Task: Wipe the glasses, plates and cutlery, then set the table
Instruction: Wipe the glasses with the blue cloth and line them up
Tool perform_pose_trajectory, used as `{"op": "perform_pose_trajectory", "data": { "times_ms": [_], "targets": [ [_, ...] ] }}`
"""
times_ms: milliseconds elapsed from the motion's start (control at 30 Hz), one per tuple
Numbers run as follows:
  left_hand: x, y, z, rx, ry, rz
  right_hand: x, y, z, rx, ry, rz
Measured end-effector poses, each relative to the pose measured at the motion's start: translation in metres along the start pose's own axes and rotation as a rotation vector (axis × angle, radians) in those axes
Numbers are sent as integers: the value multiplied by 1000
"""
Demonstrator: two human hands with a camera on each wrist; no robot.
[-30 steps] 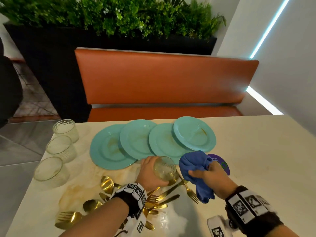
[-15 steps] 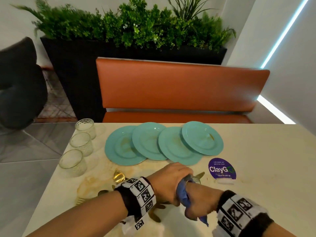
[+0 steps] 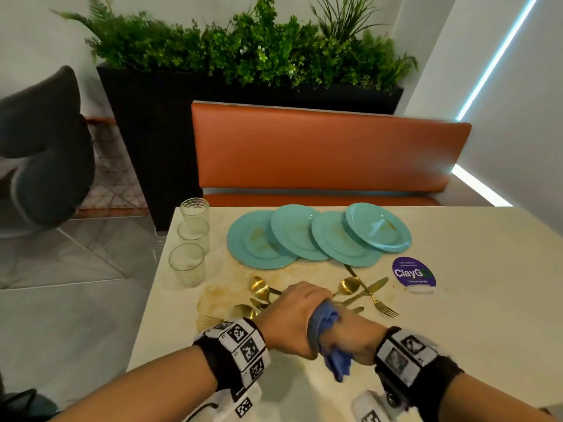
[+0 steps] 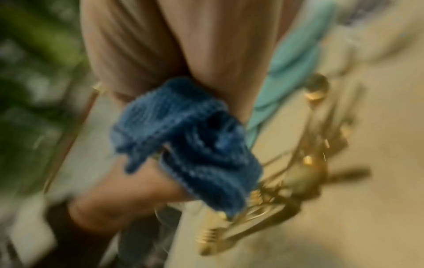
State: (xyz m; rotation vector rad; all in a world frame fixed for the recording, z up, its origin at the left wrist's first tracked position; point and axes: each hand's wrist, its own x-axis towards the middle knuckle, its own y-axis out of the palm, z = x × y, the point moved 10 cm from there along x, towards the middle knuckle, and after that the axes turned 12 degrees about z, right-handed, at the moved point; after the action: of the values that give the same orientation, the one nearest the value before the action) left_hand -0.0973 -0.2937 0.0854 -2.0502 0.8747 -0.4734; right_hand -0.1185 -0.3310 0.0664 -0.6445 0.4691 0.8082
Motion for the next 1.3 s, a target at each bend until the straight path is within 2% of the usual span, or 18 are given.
{"op": "perform_pose_trajectory", "data": {
  "times_ms": [100,200,267,367,400,433,500,600,667,733,867,900,967,1000,1067,1133,1200,1300],
  "targets": [
    [-28,15,1,-137,-48,164,0,42,13,-754,159,166],
    [-48,14,4,-201,-74,112,1,66,34,-882,122,187],
    [-60,8,10,-140,-79,21,4,61,38,-563,75,83],
    [-77,-18,2,-48,41,-235,4,57,36,474,-68,-81],
    [-83,-27,2,-42,76,-312,7,55,33,604,-108,-143],
    [-86,-33,3,-33,98,-355,9,55,34,558,-124,-174],
    [-85,-30,9,-61,63,-218,8,59,45,195,-47,-181],
    [-85,-10,22,-97,-43,70,15,85,53,-609,133,-7],
    [-90,-3,19,-111,-53,107,18,103,47,-761,203,132],
    [-96,-1,14,-110,-29,67,18,102,42,-601,200,148],
    [-108,-19,9,-34,39,-222,14,89,46,511,-55,-16],
    [-109,-25,11,-19,50,-270,20,84,42,624,-81,-60],
    [-104,-28,16,-22,43,-198,21,85,46,380,-31,-44],
    [-101,-23,19,-38,22,-96,20,95,50,192,51,45],
    [-99,-9,24,-95,-31,98,21,95,47,-279,198,65],
    [-97,-4,22,-175,-41,152,23,106,51,-563,211,137],
    [-97,-2,22,-186,-36,134,28,110,54,-633,191,155],
    [-100,-5,24,-86,-29,28,29,95,45,-163,145,73]
  ]
}}
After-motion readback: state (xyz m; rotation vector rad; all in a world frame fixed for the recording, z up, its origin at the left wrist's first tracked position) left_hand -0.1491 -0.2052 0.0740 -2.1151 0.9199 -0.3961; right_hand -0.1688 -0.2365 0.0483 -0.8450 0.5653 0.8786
